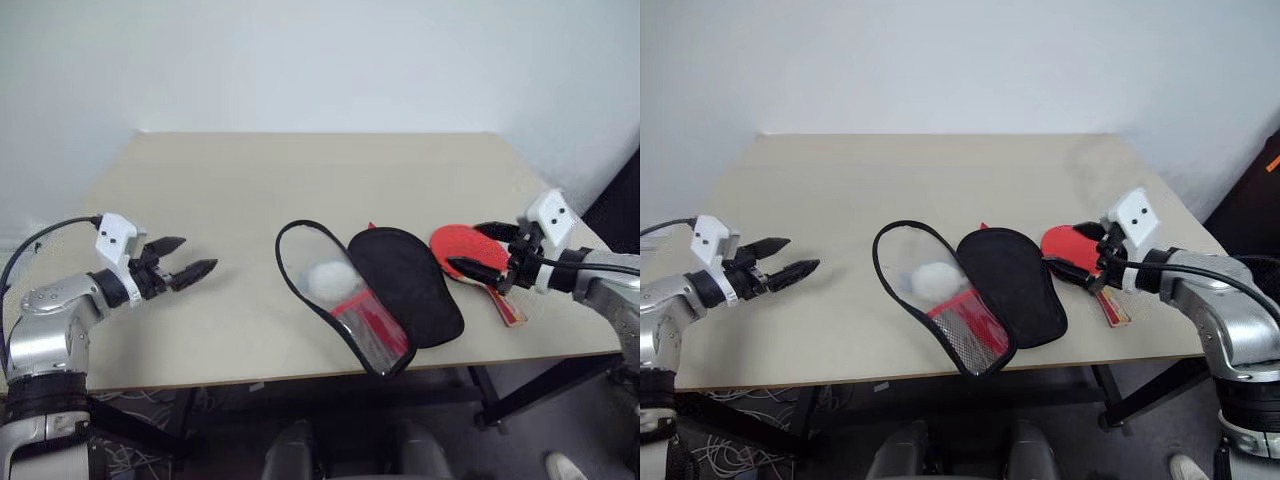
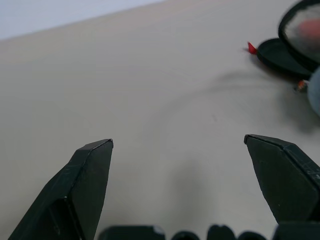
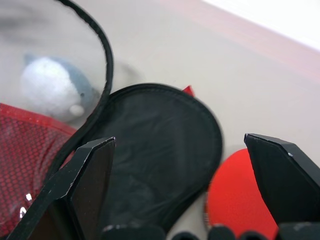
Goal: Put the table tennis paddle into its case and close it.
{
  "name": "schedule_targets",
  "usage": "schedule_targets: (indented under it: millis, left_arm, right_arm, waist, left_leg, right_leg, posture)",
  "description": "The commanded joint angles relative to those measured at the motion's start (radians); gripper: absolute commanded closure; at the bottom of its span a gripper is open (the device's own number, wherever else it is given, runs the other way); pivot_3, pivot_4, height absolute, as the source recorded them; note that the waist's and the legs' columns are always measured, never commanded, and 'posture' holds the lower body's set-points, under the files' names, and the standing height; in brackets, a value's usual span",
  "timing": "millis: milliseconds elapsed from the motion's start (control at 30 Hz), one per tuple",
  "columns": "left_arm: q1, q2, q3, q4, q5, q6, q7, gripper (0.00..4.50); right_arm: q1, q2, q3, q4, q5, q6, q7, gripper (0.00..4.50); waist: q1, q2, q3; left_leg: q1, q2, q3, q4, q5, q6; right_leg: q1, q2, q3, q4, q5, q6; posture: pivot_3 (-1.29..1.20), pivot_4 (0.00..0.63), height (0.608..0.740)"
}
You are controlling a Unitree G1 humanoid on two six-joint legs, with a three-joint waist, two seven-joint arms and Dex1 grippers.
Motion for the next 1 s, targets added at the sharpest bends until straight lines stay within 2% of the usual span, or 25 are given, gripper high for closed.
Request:
schedule_targets:
  millis: [33, 267, 533, 867, 1000]
  left_arm:
    - [-0.019, 0.009, 0.031, -0.045, -0.024, 0.006, 0.022, 0.0]
    - [-0.087, 0.002, 0.008, -0.002, -0.021, -0.004, 0.032, 0.0]
    - [-0.096, -0.002, 0.009, 0.013, -0.016, -0.019, 0.027, 0.0]
    - [-0.098, -0.012, -0.016, -0.024, -0.023, -0.022, -0.004, 0.0]
    - [-0.097, -0.02, -0.023, -0.052, -0.035, -0.014, -0.011, 0.0]
  right_arm:
    - [-0.009, 0.005, -0.019, -0.035, 0.015, -0.003, -0.014, 0.02]
    - [0.009, 0.007, -0.033, -0.041, 0.004, -0.006, -0.048, 0.02]
    - [0.024, 0.005, -0.05, -0.039, 0.003, 0.003, -0.081, 0.02]
    - [0.1, -0.082, -0.126, -0.037, 0.007, 0.006, -0.044, 0.02]
    - [0.09, -0.079, -0.091, 0.036, -0.031, -0.011, -0.057, 0.02]
  waist:
    - [0.001, 0.0, 0.0]
    - [0.0, 0.0, 0.0]
    - [0.001, 0.0, 0.0]
    - [0.001, 0.0, 0.0]
    - [0.0, 0.0, 0.0]
  left_leg:
    - [0.0, 0.0, 0.0, 0.0, 0.0, 0.0]
    - [0.0, 0.0, 0.0, 0.0, 0.0, 0.0]
    - [0.0, 0.0, 0.0, 0.0, 0.0, 0.0]
    - [0.0, 0.0, 0.0, 0.0, 0.0, 0.0]
    - [0.0, 0.0, 0.0, 0.0, 0.0, 0.0]
  right_leg:
    - [0.0, 0.0, -0.001, 0.0, 0.0, 0.0]
    - [0.001, 0.0, -0.004, 0.0, 0.0, 0.0]
    - [0.001, 0.001, -0.004, 0.0, 0.0, 0.001]
    - [0.002, 0.0, -0.004, -0.001, 0.0, 0.001]
    - [0.002, 0.0, -0.004, -0.001, 0.0, 0.001]
  posture:
    - [0.0, 0.0, 0.654]
    - [0.0, 0.0, 0.654]
    - [0.0, 0.0, 0.654]
    - [0.0, 0.0, 0.654]
    - [0.0, 0.0, 0.654]
